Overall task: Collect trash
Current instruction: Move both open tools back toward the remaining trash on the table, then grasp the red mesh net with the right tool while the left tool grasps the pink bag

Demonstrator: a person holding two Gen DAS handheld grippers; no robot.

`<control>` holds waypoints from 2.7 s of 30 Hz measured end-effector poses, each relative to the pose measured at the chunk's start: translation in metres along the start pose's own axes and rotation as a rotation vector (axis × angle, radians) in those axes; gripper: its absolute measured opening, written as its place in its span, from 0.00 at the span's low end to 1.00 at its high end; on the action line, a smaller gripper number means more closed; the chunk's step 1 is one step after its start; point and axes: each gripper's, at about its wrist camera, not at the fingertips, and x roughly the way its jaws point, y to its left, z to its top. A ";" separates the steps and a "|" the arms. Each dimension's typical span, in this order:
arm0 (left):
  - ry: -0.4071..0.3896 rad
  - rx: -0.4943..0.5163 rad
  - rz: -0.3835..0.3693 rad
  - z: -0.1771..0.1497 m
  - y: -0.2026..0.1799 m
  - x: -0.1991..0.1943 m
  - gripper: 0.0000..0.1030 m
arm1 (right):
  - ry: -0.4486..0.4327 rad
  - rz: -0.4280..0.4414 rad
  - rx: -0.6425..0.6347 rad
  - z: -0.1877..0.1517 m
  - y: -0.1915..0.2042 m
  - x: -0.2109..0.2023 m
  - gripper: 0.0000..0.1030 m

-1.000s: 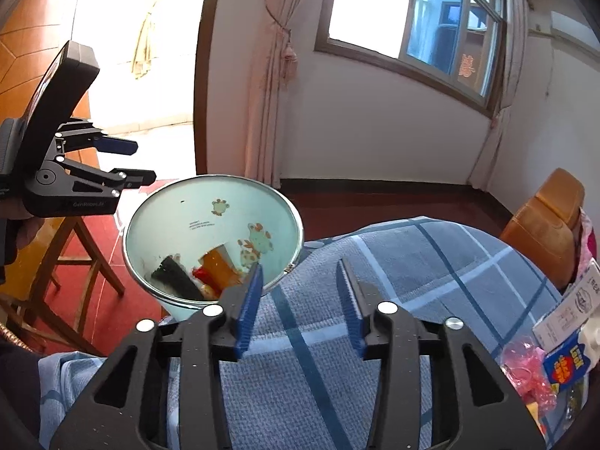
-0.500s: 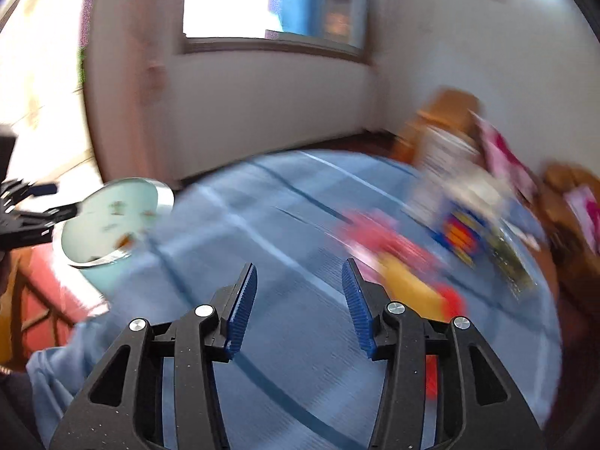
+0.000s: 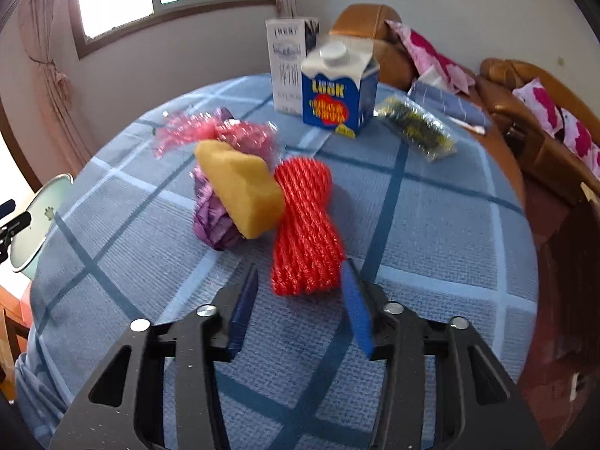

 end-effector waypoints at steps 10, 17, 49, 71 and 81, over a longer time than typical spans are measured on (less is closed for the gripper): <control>-0.027 0.021 -0.042 0.025 -0.024 0.005 0.66 | -0.033 -0.148 0.054 0.020 -0.049 -0.006 0.30; -0.049 0.046 -0.082 0.044 -0.050 0.007 0.66 | -0.086 -0.137 0.155 0.013 -0.064 -0.029 0.45; -0.067 0.043 -0.185 0.088 -0.104 0.025 0.66 | -0.142 -0.178 0.301 0.023 -0.091 -0.022 0.14; 0.020 0.103 -0.341 0.105 -0.170 0.061 0.09 | -0.191 -0.154 0.179 0.020 -0.078 -0.029 0.14; -0.039 0.097 -0.285 0.101 -0.133 0.029 0.07 | -0.218 -0.114 0.123 0.032 -0.050 -0.033 0.14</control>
